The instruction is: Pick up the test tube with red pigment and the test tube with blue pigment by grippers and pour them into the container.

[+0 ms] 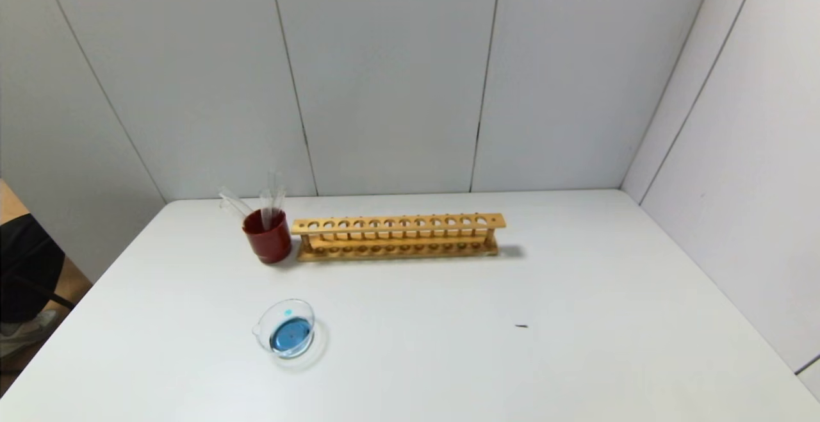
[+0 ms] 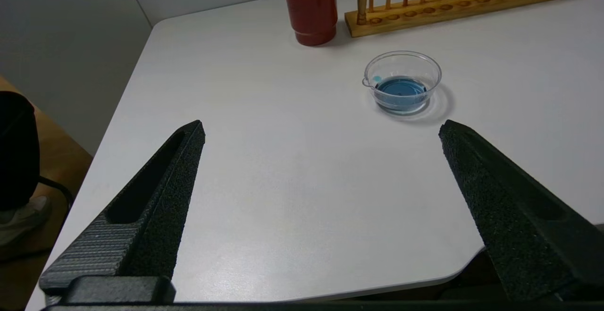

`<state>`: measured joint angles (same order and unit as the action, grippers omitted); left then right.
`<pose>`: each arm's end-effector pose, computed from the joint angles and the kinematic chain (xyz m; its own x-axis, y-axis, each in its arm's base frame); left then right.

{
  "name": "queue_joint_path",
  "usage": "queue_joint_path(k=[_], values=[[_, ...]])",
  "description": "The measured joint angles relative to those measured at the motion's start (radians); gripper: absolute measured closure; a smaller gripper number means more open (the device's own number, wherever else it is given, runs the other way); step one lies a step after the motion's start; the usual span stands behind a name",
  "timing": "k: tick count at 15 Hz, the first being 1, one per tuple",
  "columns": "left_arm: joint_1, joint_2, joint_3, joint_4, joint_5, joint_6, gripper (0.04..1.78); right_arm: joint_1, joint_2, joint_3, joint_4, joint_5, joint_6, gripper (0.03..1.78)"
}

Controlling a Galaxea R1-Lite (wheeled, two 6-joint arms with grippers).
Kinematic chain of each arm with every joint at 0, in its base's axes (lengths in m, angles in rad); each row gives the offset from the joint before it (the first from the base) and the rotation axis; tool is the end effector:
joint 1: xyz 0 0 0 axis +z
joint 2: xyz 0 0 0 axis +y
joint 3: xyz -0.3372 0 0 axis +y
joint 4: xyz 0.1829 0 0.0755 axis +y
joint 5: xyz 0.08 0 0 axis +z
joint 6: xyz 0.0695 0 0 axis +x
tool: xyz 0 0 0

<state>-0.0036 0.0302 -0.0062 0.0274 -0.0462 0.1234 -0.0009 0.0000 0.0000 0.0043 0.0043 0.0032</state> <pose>-0.0032 -0.0032 0.0736 0.9974 -0.0498 -0.0513 0.0557 0.9911 0.1206 -0.0048 0.0003 0.0749 1.0000 0.0034 -0.0043 -0.0034 1.0000 0.0032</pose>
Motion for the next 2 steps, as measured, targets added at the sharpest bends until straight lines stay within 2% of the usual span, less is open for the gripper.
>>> queue_joint_path(k=[2], values=[[0.0, -0.007, 0.0, 0.0, 0.0, 0.0, 0.07, 0.0, 0.0, 0.0, 0.0, 0.0, 0.0, 0.06]])
